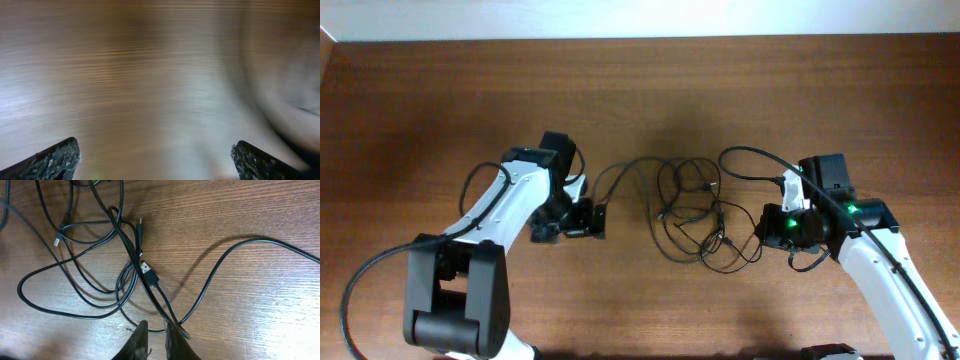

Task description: Untangle cables

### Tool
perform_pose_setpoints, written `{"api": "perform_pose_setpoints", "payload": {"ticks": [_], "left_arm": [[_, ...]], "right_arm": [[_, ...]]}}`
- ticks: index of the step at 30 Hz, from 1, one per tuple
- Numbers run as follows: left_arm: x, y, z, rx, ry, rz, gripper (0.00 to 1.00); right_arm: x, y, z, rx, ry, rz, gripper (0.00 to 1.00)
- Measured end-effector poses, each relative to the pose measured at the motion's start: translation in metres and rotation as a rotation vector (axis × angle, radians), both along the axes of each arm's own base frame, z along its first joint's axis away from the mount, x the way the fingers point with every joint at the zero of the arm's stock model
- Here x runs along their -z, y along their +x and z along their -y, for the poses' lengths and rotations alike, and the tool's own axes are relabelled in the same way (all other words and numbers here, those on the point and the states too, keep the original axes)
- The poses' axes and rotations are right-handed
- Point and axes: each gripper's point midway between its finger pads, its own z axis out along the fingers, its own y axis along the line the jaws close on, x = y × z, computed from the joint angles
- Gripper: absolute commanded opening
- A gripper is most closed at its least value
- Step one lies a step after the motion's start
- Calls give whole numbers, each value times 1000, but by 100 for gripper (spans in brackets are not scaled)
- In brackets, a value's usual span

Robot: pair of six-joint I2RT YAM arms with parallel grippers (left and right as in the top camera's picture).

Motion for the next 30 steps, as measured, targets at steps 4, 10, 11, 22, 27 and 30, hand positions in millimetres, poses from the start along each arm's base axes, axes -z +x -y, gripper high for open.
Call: {"api": "perform_pose_setpoints", "payload": {"ticks": [4, 10, 11, 22, 27, 30], "left_arm": [[-28, 11, 69, 38, -322, 44, 99], [-23, 6, 117, 11, -264, 57, 97], [-23, 7, 124, 1, -266, 69, 98], [-159, 61, 76, -165, -134, 487, 99], [-157, 38, 89, -153, -125, 467, 35], [-127, 18, 105, -101, -100, 395, 13]], "right_arm": [[0, 1, 0, -2, 0, 5, 27], [2, 0, 2, 0, -15, 2, 69], [3, 0, 3, 3, -16, 3, 74], [18, 1, 3, 1, -18, 11, 99], [37, 2, 3, 1, -25, -56, 99], [48, 2, 3, 2, -28, -89, 78]]}}
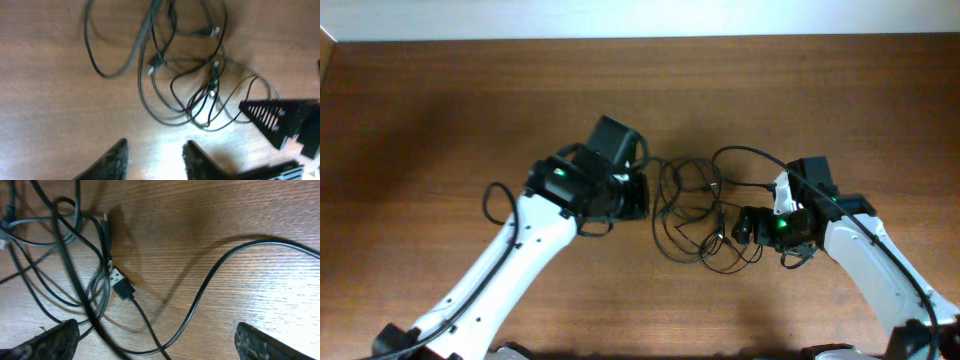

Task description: Untangle cables

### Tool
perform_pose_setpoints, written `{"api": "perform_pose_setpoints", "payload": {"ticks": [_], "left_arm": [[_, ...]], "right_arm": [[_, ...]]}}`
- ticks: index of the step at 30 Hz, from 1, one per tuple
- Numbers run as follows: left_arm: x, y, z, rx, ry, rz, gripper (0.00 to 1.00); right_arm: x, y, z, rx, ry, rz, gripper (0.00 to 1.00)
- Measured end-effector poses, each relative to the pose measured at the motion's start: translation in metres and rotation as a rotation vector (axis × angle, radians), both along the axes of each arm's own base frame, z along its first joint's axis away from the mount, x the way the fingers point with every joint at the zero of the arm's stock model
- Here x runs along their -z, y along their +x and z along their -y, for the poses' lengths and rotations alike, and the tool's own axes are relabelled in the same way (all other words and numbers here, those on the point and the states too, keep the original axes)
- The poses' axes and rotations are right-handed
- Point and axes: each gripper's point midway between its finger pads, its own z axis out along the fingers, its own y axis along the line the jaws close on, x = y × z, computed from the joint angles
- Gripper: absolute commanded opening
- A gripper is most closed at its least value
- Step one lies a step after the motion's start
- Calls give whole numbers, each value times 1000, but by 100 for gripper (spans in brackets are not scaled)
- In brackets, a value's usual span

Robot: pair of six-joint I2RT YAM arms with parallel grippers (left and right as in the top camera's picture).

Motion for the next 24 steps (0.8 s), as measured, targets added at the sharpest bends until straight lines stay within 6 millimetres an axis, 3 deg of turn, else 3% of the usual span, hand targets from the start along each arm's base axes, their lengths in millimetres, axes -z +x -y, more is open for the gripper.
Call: {"api": "perform_pose_setpoints", "payload": {"ticks": [3, 10, 14, 18, 24], "left_arm": [[23, -13, 18, 26, 20, -58, 13], [63, -19, 84, 134, 5, -63, 45], [91, -26, 97, 157, 37, -110, 55], [103, -26, 98, 159, 53, -127, 54], [105, -24, 95, 145, 72, -117, 27]], "right_arm": [[8, -1, 0, 0, -2, -27, 56], [9, -1, 0, -1, -2, -27, 42], [9, 0, 0, -1, -1, -22, 33], [8, 2, 0, -1, -1, -15, 27], [8, 3, 0, 0, -1, -11, 25]]}}
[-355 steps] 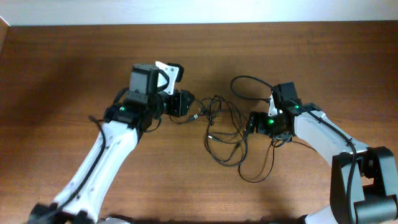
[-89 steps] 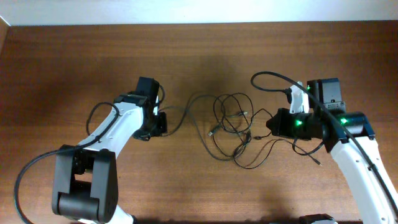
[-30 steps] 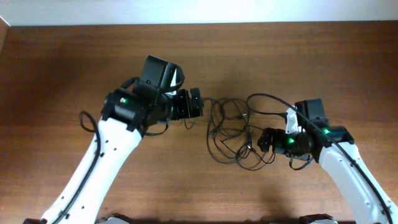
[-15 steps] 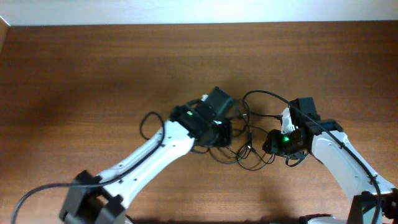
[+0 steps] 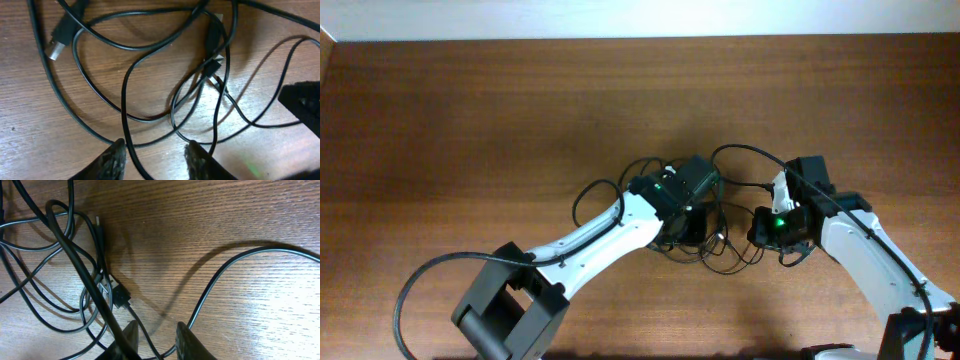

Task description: Untangle cables

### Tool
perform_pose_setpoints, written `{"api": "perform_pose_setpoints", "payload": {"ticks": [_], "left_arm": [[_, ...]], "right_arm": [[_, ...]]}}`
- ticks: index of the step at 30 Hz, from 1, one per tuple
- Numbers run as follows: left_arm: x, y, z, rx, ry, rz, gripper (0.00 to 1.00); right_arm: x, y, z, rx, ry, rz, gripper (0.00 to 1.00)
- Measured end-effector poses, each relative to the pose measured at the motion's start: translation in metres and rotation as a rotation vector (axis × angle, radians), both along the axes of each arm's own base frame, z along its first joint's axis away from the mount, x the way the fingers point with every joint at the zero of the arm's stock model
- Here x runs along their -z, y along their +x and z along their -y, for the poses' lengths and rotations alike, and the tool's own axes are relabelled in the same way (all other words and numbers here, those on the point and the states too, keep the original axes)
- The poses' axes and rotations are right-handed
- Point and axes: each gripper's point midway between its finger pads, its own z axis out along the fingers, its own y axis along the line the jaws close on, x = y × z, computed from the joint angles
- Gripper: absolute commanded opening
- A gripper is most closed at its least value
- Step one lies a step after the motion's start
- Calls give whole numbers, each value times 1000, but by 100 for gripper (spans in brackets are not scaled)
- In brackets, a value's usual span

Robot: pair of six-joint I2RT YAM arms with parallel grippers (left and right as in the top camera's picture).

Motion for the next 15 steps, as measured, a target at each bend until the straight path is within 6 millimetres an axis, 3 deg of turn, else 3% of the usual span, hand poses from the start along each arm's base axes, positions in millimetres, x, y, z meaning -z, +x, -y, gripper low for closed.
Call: {"api": "perform_pose_setpoints", "payload": {"ticks": [4, 9, 15], "left_arm": [[11, 4, -6, -13, 49, 8, 36], [12, 5, -7, -16, 52, 10, 33], [12, 5, -7, -17, 54, 12, 36]], "right_arm": [[0, 0, 0, -1, 0, 1, 23], [0, 0, 0, 0, 0, 0, 20], [0, 0, 0, 0, 0, 0, 20]]}}
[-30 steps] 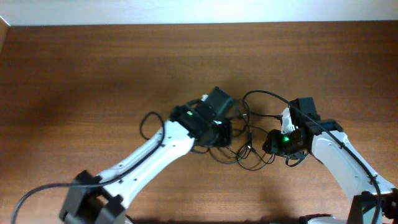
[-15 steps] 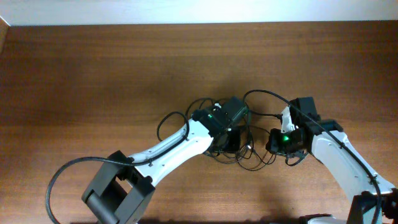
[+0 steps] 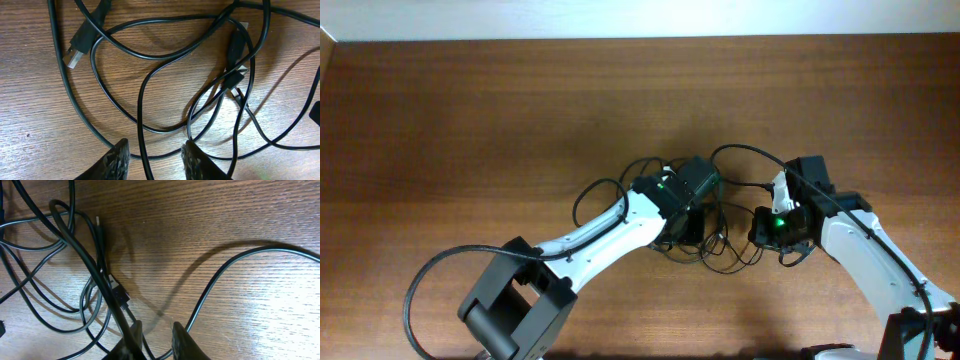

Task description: Untangle cables

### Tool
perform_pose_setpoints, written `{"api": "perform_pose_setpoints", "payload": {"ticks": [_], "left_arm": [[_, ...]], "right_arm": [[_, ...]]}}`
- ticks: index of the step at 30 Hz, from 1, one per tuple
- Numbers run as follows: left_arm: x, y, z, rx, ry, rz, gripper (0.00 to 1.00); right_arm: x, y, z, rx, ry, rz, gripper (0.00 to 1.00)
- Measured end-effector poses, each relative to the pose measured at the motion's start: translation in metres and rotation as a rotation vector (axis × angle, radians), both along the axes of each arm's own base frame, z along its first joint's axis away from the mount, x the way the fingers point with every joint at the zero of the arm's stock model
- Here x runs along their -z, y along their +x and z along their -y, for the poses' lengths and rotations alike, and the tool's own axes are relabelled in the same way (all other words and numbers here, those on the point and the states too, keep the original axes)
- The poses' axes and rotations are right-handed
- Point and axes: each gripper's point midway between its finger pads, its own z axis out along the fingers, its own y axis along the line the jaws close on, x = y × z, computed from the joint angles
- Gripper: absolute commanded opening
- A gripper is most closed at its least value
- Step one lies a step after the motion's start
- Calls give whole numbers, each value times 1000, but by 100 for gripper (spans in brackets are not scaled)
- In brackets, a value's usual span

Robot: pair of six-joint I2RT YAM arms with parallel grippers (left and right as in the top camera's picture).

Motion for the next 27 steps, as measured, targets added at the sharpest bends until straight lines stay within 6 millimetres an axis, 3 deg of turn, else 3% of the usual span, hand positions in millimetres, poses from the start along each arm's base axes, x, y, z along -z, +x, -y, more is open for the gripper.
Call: {"api": "perform_pose_setpoints", "payload": {"ticks": [4, 6, 8, 9, 11, 17, 20, 22, 24, 27], "left_arm": [[0, -1, 1, 3, -7, -7, 41], [-1, -6, 5, 11, -30, -31, 36], [-2, -10, 9, 16, -51, -53, 22], [-2, -12, 11, 20, -66, -69, 0], [-3, -14, 13, 24, -77, -80, 0], [-3, -16, 13, 168, -69, -49, 0], [-4, -21, 1, 257, -33, -55, 0], [-23, -13, -5, 267, -32, -7, 0], [-61, 2, -14, 250, -51, 115, 0], [-138, 19, -40, 177, -105, 344, 0]], "right_arm": [[0, 0, 0, 0, 0, 0, 20], [0, 0, 0, 0, 0, 0, 20], [0, 0, 0, 0, 0, 0, 20], [0, 0, 0, 0, 0, 0, 11], [0, 0, 0, -4, -1, 1, 4], [0, 0, 0, -1, 0, 0, 4], [0, 0, 0, -7, -1, 2, 4], [0, 0, 0, -11, -2, 3, 4], [0, 0, 0, -12, -2, 5, 4], [0, 1, 0, -15, -1, 8, 4]]}}
